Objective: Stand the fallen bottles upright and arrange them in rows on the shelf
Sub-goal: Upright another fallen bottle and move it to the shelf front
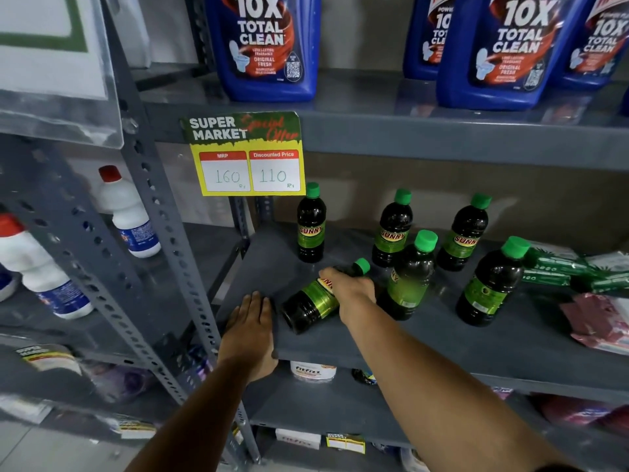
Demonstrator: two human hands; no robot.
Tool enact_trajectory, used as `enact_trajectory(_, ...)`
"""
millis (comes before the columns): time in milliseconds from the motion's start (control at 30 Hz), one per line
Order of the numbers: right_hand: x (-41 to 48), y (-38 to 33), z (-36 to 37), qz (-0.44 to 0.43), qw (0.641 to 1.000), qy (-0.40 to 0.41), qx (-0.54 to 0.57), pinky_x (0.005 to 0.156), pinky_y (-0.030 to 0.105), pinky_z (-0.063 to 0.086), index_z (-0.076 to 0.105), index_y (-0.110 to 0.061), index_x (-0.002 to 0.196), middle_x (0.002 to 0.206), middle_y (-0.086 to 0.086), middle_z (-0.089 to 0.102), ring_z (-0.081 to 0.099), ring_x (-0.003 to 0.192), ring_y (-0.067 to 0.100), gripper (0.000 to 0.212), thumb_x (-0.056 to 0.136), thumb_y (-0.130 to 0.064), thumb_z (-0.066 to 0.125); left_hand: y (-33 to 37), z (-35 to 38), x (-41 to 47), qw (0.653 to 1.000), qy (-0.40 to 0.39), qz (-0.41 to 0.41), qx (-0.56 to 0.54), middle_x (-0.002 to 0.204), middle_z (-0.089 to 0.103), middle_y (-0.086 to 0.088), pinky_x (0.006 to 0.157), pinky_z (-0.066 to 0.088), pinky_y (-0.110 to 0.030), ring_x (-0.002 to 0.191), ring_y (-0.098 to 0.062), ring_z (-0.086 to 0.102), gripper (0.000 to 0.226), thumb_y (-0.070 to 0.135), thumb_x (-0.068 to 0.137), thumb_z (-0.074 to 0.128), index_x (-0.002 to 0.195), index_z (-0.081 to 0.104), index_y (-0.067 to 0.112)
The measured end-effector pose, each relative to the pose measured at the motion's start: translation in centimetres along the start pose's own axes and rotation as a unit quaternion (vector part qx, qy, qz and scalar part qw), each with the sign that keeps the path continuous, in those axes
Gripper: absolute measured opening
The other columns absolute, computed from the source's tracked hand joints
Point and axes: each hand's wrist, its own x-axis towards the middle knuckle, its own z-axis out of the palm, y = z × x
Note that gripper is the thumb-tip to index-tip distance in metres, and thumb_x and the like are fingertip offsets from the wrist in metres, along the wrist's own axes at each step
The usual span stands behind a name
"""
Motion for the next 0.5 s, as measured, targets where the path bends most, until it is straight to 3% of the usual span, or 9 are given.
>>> enact_trajectory(100, -0.8, -1.0, 0.4, -0.029, 0.998, 0.016, 0.057, 0.075, 0.033, 0.053, 0.053, -0.004, 0.121, 0.119, 0.017, 0.06, 0.063, 0.096, 0.032, 0.091, 0.045, -0.037, 0.091, 0.1, 0.1, 0.0, 1.0, 0.007, -0.001, -0.004, 0.16, -0.002, -0.017, 0.12, 0.005, -0.044, 0.147, -0.032, -0.003, 0.11, 0.048, 0.077, 0.067, 0.149, -0.004, 0.005)
enact_trajectory(200, -1.4, -1.8, 1.1, -0.115, 0.991, 0.018, 0.07, 0.083, 0.035, 0.053, 0.043, -0.004, 0.127, 0.117, 0.015, 0.062, 0.064, 0.101, 0.031, 0.085, 0.058, -0.02, 0.092, 0.1, 0.2, 0.1, 1.0, 0.009, -0.004, -0.005, 0.16, -0.002, -0.018, 0.119, 0.004, -0.044, 0.147, -0.032, -0.003, 0.11, 0.047, 0.076, 0.068, 0.149, -0.004, 0.006)
enact_trajectory(367, -3.4, -2.0, 2.1, -0.327, 0.944, 0.048, -0.01, 0.095, 0.03, 0.041, 0.048, -0.002, 0.129, 0.125, 0.017, 0.053, 0.052, 0.116, 0.03, 0.078, 0.065, -0.019, 0.089, 0.2, 0.1, 0.4, 1.0, -0.006, -0.014, 0.002, 0.16, -0.007, -0.017, 0.119, 0.001, -0.042, 0.147, -0.03, -0.007, 0.11, 0.045, 0.079, 0.068, 0.149, -0.007, 0.006)
enact_trajectory(500, -3.9, -0.9, 3.0, -0.399, 0.912, 0.029, -0.096, 0.104, 0.045, 0.043, 0.046, -0.007, 0.133, 0.131, 0.014, 0.045, 0.049, 0.122, 0.03, 0.078, 0.069, -0.025, 0.087, 0.1, 0.6, 0.4, 1.0, 0.006, -0.017, 0.004, 0.16, -0.005, -0.017, 0.118, 0.003, -0.042, 0.147, -0.03, -0.005, 0.111, 0.044, 0.077, 0.069, 0.149, -0.006, 0.006)
